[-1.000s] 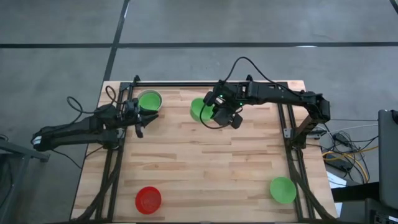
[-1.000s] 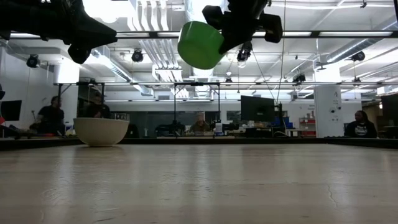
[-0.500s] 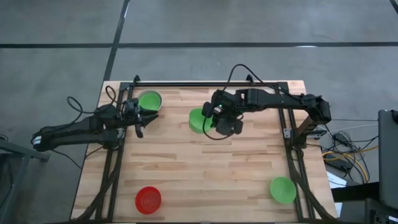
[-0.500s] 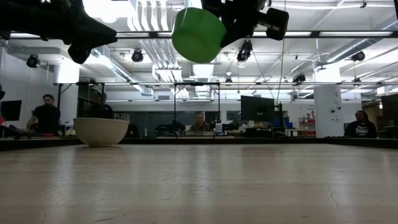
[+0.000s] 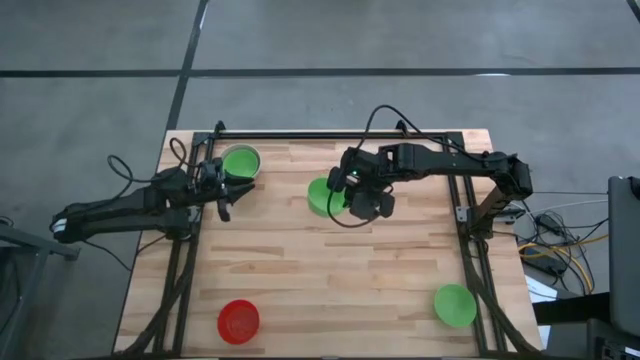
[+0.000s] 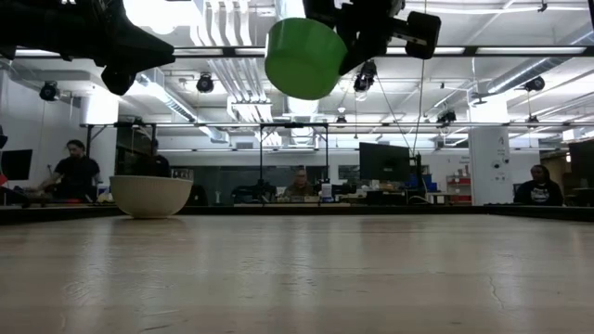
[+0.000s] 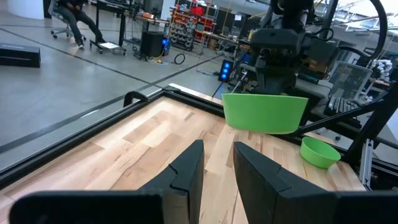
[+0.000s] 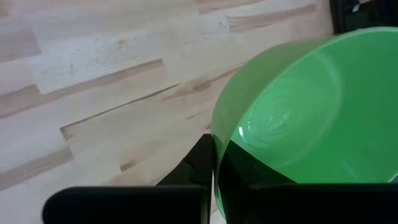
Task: Nest bowls inside each other
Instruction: Stack the top green bowl on the stacked green bowl
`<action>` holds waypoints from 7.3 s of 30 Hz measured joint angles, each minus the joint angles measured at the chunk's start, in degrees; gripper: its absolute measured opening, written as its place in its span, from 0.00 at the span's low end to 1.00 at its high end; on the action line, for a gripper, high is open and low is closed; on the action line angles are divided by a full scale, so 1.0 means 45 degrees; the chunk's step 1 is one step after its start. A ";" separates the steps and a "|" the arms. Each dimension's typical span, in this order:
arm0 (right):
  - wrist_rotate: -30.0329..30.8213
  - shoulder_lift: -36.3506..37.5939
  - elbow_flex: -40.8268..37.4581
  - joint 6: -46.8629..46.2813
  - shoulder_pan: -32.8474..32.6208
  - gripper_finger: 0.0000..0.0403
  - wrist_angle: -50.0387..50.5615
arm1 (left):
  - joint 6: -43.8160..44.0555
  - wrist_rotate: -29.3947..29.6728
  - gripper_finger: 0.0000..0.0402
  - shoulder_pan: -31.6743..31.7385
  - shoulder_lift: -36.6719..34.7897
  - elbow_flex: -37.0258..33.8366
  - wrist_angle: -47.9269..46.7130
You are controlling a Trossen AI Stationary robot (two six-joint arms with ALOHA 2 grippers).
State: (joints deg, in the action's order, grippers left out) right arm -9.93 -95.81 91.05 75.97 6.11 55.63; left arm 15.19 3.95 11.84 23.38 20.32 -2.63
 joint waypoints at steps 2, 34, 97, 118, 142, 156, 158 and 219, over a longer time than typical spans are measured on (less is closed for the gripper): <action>0.0000 0.0000 0.0000 -0.0199 0.0000 0.02 -0.0007 | 0.0000 0.0000 0.23 0.0002 0.0004 0.0000 0.0001; 0.0379 -0.0414 -0.0024 -0.1561 0.0000 0.02 -0.0318 | 0.2367 0.0230 0.23 0.0008 0.0664 0.0000 -0.0113; 0.1582 -0.0840 0.0043 0.0163 -0.0895 0.02 -0.0822 | 1.0524 -0.4808 0.23 0.0693 1.1505 1.3433 -1.0857; 0.1554 -0.0840 -0.0278 0.0843 -0.0913 0.02 -0.1062 | 1.0832 -0.6357 0.23 0.0737 1.3410 1.4338 -1.1668; 0.1547 -0.0845 -0.0403 0.1455 -0.0918 0.02 -0.1948 | 1.0279 -0.6343 0.23 0.0737 1.3940 1.4202 -1.2037; 0.1540 -0.0845 -0.0403 0.1416 -0.0918 0.02 -0.1979 | 1.0138 -0.6049 0.08 0.0742 1.3943 1.4165 -1.2153; 0.1540 -0.0845 -0.0403 0.1416 -0.0918 0.02 -0.1985 | 1.0101 -0.6035 0.07 0.0742 1.3945 1.4156 -1.2173; 0.2633 0.0497 -0.0262 -0.0609 -0.0986 0.31 -0.2649 | 0.9396 -0.5980 0.05 0.0771 1.3945 1.4173 -1.2438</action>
State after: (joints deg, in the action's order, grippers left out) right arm 1.91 -93.57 89.86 73.23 1.67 43.70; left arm 57.47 -22.96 15.31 86.13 84.09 -58.60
